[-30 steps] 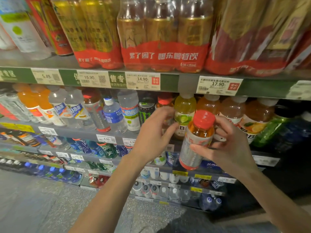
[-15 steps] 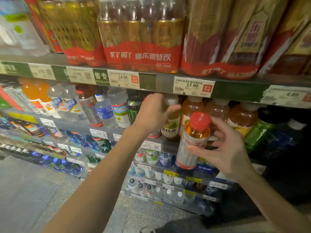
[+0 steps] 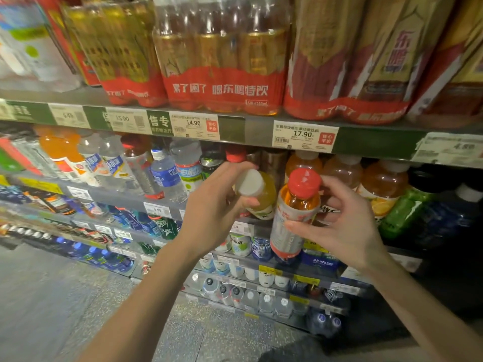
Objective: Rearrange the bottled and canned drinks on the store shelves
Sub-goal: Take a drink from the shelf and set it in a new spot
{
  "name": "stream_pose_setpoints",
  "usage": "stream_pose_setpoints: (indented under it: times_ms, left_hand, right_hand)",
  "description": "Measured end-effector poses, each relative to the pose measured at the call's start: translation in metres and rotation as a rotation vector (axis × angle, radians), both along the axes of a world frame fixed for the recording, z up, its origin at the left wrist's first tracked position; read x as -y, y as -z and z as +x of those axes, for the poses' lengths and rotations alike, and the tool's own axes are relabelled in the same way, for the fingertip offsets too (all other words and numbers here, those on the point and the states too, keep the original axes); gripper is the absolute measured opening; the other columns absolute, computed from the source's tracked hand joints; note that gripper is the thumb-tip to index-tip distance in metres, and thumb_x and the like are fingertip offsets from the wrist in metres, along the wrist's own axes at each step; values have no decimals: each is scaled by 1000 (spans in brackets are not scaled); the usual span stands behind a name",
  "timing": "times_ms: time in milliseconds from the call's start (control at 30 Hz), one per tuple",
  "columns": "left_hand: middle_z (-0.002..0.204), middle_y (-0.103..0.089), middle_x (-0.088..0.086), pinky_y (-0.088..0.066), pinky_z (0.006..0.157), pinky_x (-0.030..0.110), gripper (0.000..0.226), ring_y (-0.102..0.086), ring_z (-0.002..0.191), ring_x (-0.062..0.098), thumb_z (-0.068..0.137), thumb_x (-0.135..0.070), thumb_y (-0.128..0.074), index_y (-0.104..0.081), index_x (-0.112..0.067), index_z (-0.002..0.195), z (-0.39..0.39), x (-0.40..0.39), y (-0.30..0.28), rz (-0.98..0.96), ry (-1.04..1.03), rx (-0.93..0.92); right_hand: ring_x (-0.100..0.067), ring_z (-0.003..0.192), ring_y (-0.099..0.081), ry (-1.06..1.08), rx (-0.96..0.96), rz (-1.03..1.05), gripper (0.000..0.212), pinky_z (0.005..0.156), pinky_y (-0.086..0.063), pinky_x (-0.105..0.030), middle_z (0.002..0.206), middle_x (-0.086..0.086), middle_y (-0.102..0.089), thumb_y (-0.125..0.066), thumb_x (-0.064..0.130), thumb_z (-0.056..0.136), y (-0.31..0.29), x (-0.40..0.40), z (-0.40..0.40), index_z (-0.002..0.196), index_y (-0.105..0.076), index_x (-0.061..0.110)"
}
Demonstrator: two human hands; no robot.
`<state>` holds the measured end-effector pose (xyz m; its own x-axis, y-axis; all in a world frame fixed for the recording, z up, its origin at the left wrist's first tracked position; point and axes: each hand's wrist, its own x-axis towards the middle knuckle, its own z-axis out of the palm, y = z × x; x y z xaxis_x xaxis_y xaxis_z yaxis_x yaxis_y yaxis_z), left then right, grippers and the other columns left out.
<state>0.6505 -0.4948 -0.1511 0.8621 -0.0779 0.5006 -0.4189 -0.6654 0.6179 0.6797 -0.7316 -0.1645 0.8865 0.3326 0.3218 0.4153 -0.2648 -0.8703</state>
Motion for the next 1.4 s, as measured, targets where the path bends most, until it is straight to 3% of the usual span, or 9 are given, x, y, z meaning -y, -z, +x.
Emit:
stream_pose_setpoints:
  times_ms: [100, 267, 433, 567, 767, 833, 1000, 1100, 1400]
  left_hand:
    - [101, -57, -11, -46, 56, 30, 37, -56, 68, 14, 93, -41, -61, -58, -20, 124, -8, -10, -11, -58, -10, 10]
    - [84, -54, -20, -30, 54, 9, 30, -49, 59, 1, 92, -39, -63, -59, -24, 119, -16, -24, -16, -105, 14, -46]
    - [83, -55, -25, -30, 54, 8, 28, -47, 57, 2, 92, -37, -65, -58, -28, 117, -20, -35, -9, -120, 20, -54]
    - [76, -55, -32, -28, 54, 8, 28, -44, 54, 1, 90, -40, -65, -58, -31, 116, -24, -43, -7, -73, -12, -48]
    - [75, -56, -29, -28, 55, 15, 33, -41, 52, 5, 88, -48, -61, -61, -30, 114, -31, -57, 2, -91, -34, -72]
    - [75, -56, -31, -28, 55, 14, 34, -40, 52, 4, 86, -48, -62, -62, -29, 115, -33, -61, 6, -93, -45, -64]
    - [77, -56, -27, -29, 55, 19, 42, -42, 52, 6, 85, -51, -64, -63, -24, 117, -36, -75, 11, -116, -66, -62]
    - [75, -55, -27, -29, 55, 16, 42, -42, 52, 6, 85, -51, -64, -63, -23, 117, -37, -81, 9, -125, -72, -63]
    - [76, -55, -29, -27, 55, 13, 34, -43, 53, 5, 87, -51, -64, -60, -32, 114, -36, -90, 3, -107, -67, -59]
  right_hand:
    - [26, 102, -52, 16, -10, 5, 75, 75, -50, -4, 102, 53, -56, -94, 17, 60, 1, -2, 1, 109, -51, 55]
    - [25, 104, -53, 51, -19, 1, 71, 81, -49, -12, 105, 52, -56, -92, 32, 56, 0, -8, -2, 109, -51, 55]
    - [13, 108, -59, 68, -1, 3, 72, 85, -55, -23, 112, 42, -61, -82, 55, 52, -2, -13, -7, 117, -52, 52]
    - [4, 111, -63, 79, 61, 1, 75, 85, -58, -24, 119, 31, -63, -84, 50, 58, -2, -17, -8, 126, -53, 39]
    - [5, 110, -60, 106, 102, 2, 71, 81, -56, -17, 116, 30, -62, -92, 17, 66, -7, -29, -3, 125, -55, 34]
    - [5, 107, -60, 111, 133, -39, 68, 86, -53, -15, 115, 28, -62, -92, 21, 66, -9, -36, -1, 124, -55, 28]
    - [-1, 98, -61, 190, 222, -227, 70, 86, -58, -35, 104, 27, -61, -91, 42, 64, -11, -53, 6, 121, -52, 31]
    - [-4, 93, -57, 295, 245, -302, 70, 79, -50, -29, 100, 18, -58, -93, 41, 62, -11, -62, 9, 118, -52, 28]
    - [-25, 114, -62, 431, 132, -466, 70, 91, -50, -39, 124, 4, -66, -90, 40, 70, -2, -89, 18, 126, -49, 28]
